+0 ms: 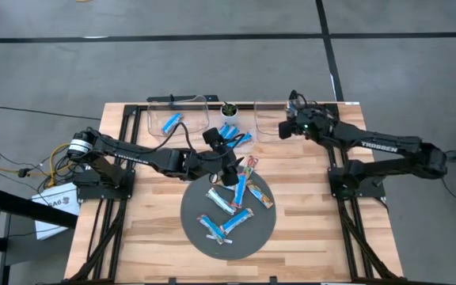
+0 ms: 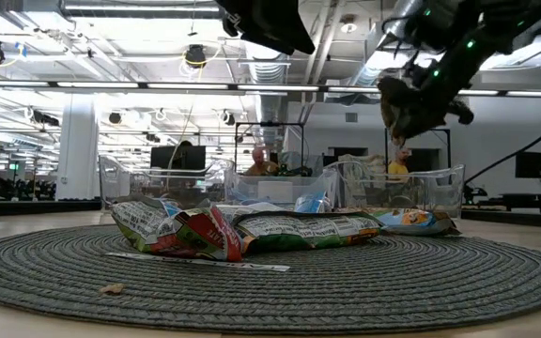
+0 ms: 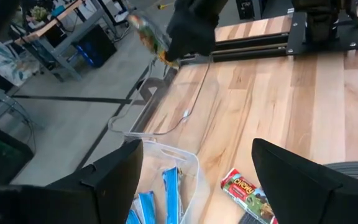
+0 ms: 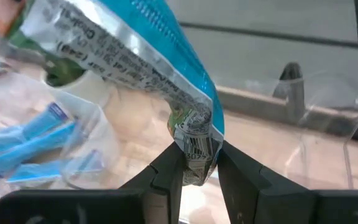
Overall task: Pick and place Granola Bars by type
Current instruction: Put the yellow granola bar into the right transparent bin
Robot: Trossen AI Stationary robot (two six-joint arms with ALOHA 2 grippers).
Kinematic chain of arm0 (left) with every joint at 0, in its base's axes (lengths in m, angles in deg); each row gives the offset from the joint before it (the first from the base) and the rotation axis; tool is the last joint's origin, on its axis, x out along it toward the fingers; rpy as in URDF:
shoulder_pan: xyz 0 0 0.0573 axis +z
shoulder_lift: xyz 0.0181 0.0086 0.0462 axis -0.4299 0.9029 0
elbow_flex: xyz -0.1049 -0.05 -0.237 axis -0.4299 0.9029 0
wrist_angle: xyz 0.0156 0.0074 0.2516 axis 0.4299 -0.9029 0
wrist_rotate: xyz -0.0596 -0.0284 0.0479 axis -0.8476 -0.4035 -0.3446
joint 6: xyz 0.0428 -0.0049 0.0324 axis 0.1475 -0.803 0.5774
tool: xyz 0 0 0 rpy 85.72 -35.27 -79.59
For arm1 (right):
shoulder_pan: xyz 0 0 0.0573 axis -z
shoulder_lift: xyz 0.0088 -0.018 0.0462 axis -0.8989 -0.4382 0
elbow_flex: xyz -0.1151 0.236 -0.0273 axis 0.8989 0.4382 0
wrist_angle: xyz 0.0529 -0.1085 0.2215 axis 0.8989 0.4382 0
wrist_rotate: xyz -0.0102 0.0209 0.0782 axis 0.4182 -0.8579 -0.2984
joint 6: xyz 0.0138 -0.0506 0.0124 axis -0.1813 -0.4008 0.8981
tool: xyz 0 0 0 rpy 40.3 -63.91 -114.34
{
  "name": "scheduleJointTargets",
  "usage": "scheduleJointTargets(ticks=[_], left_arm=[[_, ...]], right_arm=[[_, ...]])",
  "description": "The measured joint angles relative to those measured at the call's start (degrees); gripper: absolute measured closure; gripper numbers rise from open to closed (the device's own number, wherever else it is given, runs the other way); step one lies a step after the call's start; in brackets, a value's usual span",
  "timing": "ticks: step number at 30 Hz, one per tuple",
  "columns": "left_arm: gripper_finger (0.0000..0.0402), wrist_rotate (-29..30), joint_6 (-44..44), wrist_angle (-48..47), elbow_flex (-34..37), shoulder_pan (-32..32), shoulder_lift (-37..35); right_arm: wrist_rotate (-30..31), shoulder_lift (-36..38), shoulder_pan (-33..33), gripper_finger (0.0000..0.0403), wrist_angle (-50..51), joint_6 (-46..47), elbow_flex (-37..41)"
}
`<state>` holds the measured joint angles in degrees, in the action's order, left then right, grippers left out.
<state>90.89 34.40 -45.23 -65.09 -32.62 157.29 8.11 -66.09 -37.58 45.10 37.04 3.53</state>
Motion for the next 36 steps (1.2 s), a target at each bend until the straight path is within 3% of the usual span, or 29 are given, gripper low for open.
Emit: scheduleJointTargets(ticks=[11, 22, 36], left_arm=[[0.0107, -2.6, -0.5, -0.2, 0.0, 0.0, 0.0], [0.0107, -2.7, -2.0, -1.4, 0.0, 0.0, 0.0], [0.0107, -4.3, -2.8, -1.4, 0.0, 0.0, 0.0]], right_arm=[[-13.8, -9.0, 6.1, 0.0321, -7.8, 0.1, 0.0], [-21.9, -13.9, 9.3, 0.0321, -9.7, 2.2, 0.0], [-25.4, -14.1, 10.4, 0.0321, -14.7, -0.6, 0.0]])
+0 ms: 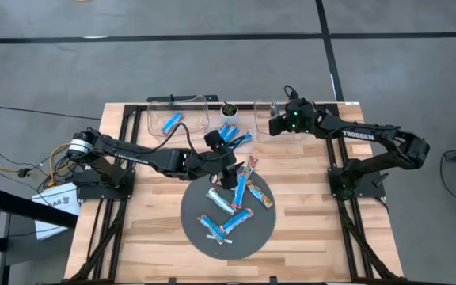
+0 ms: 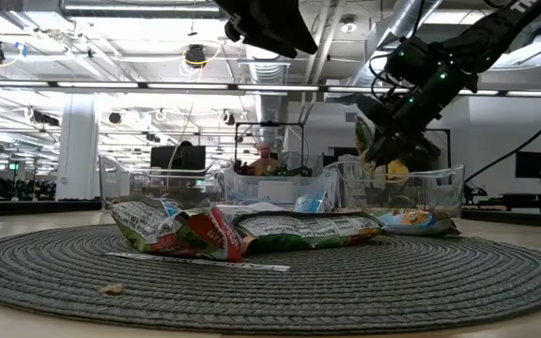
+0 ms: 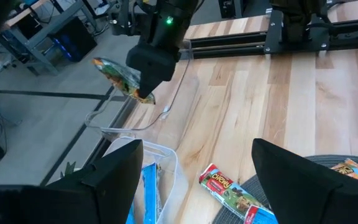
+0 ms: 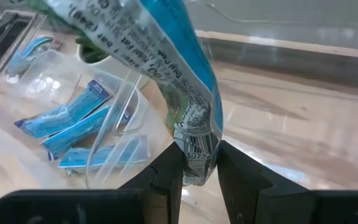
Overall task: Pick and place Granola Bars by type
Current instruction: Put the yellow granola bar into the right transparent bin
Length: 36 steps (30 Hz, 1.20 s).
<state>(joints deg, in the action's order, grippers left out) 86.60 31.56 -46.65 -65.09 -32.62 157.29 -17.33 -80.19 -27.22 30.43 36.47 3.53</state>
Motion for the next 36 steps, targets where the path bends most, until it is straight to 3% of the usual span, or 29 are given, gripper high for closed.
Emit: scheduleJointTargets(ticks=[20, 36], left_arm=[[0.0107, 0.1, -1.3, 0.0, 0.0, 0.0, 0.0], [0.0107, 0.1, -2.6, -1.0, 0.0, 0.0, 0.0]], right_arm=[[0.4, 0.0, 0.2, 0.0254, 0.0, -0.6, 0.0], [0.0, 0.0, -1.1, 0.0254, -8.0, -4.7, 0.0]])
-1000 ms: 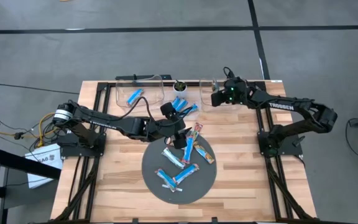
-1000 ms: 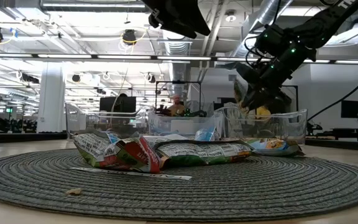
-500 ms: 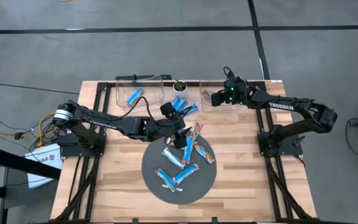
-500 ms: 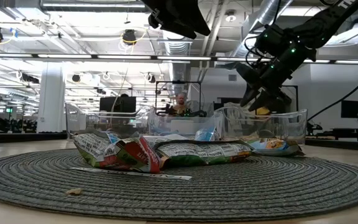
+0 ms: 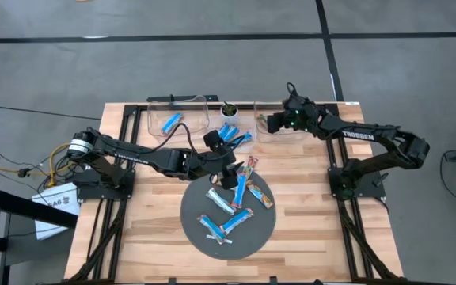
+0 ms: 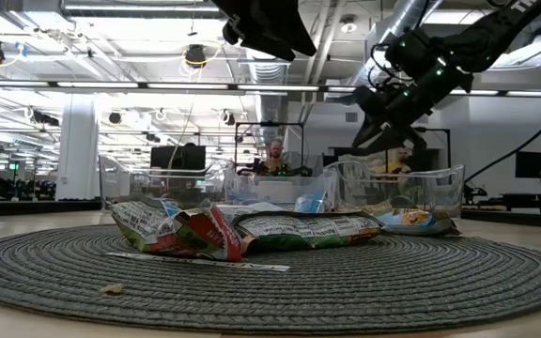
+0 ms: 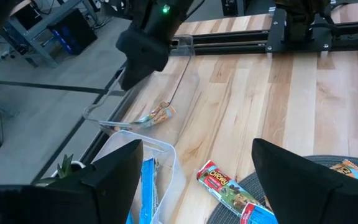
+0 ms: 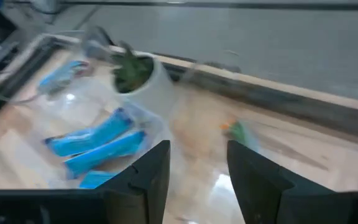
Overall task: Pick and place Granola Bars by type
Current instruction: Put the yellow granola bar into the right transparent bin
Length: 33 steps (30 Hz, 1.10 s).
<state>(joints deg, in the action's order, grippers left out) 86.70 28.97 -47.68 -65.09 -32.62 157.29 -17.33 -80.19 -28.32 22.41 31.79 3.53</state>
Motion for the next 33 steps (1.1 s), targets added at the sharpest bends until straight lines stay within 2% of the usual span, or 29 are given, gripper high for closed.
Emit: scheduleJointTargets(ticks=[7, 15, 27, 33], left_arm=[[0.0107, 0.0, 0.1, -0.3, 0.0, 0.0, 0.0], [0.0107, -0.9, -0.5, -1.1, 0.0, 0.0, 0.0], [0.0107, -0.9, -2.0, -1.7, 0.0, 0.0, 0.0], [0.0107, -0.9, -3.0, -2.9, 0.0, 0.0, 0.0]], right_arm=[[-3.1, 0.0, -6.4, 0.0261, -5.7, -8.4, 0.0], [-3.7, 2.9, -15.4, 0.027, -2.1, -11.3, 0.0], [-1.5, 7.5, -29.1, 0.0276, 11.8, -1.7, -0.6], [3.6, 5.8, -36.6, 0.0282, 23.9, 2.6, -5.7]])
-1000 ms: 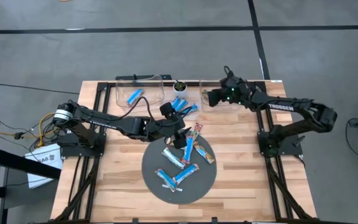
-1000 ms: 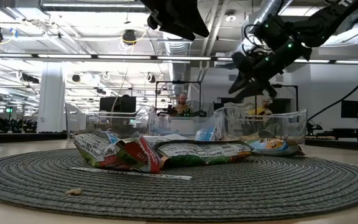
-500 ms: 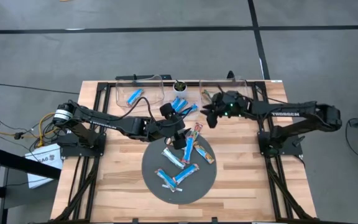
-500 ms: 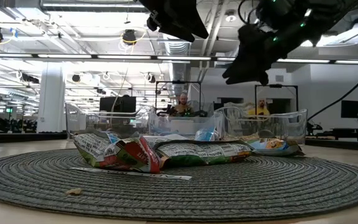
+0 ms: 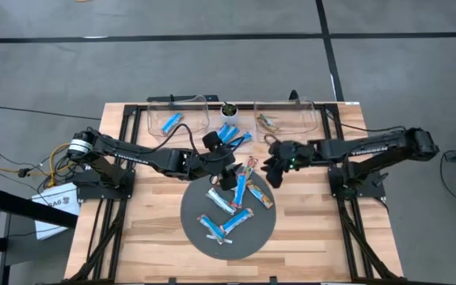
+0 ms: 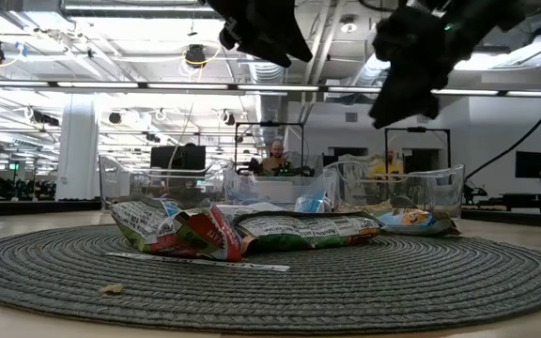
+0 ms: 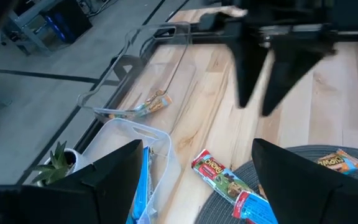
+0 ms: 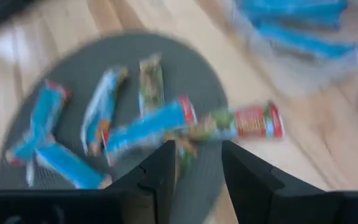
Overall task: Pick and place Granola Bars by type
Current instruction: Put the yellow granola bar into the right transparent bin
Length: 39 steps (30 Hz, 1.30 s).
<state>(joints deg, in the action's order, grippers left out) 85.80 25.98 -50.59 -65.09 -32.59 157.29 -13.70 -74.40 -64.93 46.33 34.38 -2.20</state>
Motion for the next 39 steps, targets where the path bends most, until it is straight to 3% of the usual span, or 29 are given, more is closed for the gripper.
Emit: scheduleJointTargets(ticks=[15, 26, 39], left_arm=[[0.0107, 0.1, -1.6, -1.6, 0.2, 0.0, 0.0], [0.0107, 0.0, -2.0, -2.4, 0.3, 0.0, 0.0], [0.0107, 0.1, -2.0, -3.0, 0.3, -0.3, 0.0]], right_arm=[[0.2, -14.3, -8.8, 0.028, 9.0, 7.2, -8.9], [-3.2, -26.0, -9.9, 0.028, 11.7, 7.2, -11.4], [-4.7, -31.7, -9.8, 0.0274, 9.8, 5.2, -11.6]])
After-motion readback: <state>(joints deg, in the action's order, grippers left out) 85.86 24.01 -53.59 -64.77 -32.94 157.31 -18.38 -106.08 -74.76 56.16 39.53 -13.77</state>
